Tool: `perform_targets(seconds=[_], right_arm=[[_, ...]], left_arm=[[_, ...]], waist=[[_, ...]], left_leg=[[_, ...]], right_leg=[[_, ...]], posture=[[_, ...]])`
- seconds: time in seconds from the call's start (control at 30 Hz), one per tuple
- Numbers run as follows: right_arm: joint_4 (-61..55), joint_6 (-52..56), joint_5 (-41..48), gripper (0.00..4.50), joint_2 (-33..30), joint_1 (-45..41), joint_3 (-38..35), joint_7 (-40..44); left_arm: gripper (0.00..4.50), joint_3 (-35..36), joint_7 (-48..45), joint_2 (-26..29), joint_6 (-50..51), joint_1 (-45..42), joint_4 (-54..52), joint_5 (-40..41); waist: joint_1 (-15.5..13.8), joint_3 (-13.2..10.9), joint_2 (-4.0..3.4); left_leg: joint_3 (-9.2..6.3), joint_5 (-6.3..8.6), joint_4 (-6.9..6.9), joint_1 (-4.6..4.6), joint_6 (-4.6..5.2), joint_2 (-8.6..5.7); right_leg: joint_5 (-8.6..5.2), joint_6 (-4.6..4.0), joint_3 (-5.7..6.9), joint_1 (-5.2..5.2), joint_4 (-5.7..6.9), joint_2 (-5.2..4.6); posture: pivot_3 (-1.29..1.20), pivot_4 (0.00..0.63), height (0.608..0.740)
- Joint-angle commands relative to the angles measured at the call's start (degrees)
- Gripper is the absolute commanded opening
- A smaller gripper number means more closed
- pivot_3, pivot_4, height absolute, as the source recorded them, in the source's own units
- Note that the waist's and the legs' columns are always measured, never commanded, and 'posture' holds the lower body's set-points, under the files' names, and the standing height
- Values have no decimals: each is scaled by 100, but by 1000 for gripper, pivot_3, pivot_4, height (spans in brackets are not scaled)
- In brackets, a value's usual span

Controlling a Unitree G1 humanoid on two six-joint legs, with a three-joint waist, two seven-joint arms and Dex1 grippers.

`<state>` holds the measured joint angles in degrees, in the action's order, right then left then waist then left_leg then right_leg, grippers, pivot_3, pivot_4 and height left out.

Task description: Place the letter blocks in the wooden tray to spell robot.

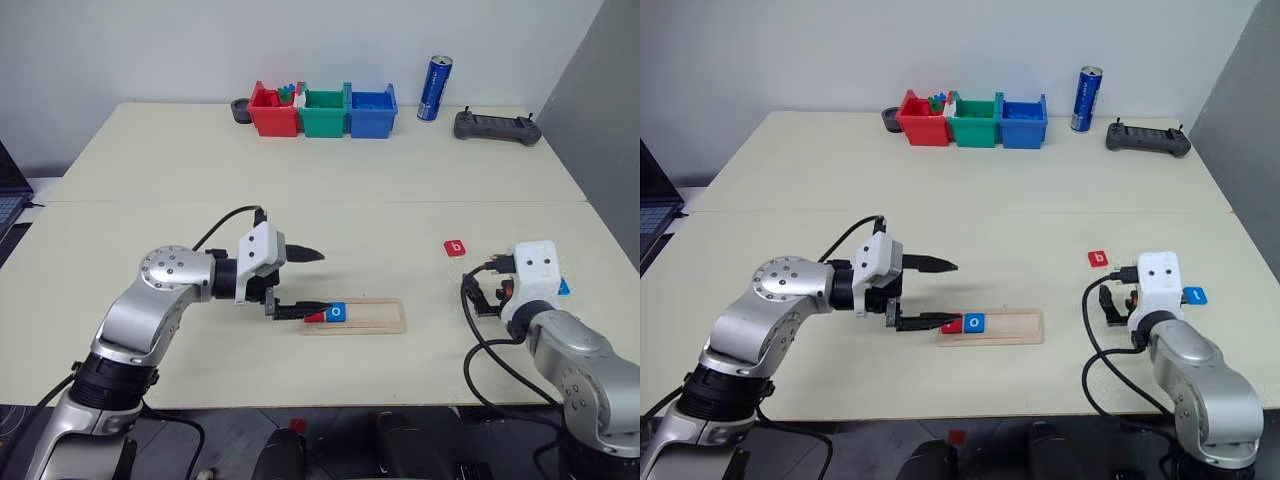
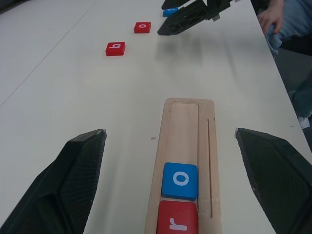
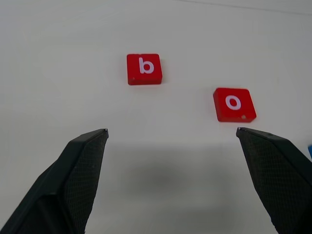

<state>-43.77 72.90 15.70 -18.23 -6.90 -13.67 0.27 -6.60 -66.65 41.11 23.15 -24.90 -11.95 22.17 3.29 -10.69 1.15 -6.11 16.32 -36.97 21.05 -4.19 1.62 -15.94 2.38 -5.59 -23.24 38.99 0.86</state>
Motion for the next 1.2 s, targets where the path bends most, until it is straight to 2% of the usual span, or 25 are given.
perform_targets(seconds=[0.03, 0.57, 1.2], right_arm=[[-382, 150, -115, 4500, 91, 37, -259, -100], [-381, 356, -240, 4500, 110, -113, -779, -29], [-871, 727, -427, 4500, 418, 133, -777, -52]], left_arm=[[4486, 34, 26, -33, -136, -55, -12, -21], [4486, 111, 178, -61, -255, 76, -72, -33], [4486, 36, 56, -94, -440, -13, 117, -99]], waist=[[-2, 0, 0], [-1, 0, 0], [-1, 0, 0]], left_leg=[[0, 0, 0, 0, 0, 0], [0, 0, 1, 1, 0, 0], [0, 0, 1, 0, 0, 0]], right_leg=[[1, -1, 1, 0, -1, 0], [-1, 0, 1, 0, -2, 0], [-4, 4, 1, 0, -2, 0]], posture=[[0, 150, 740], [0, 150, 740], [0, 150, 740]])
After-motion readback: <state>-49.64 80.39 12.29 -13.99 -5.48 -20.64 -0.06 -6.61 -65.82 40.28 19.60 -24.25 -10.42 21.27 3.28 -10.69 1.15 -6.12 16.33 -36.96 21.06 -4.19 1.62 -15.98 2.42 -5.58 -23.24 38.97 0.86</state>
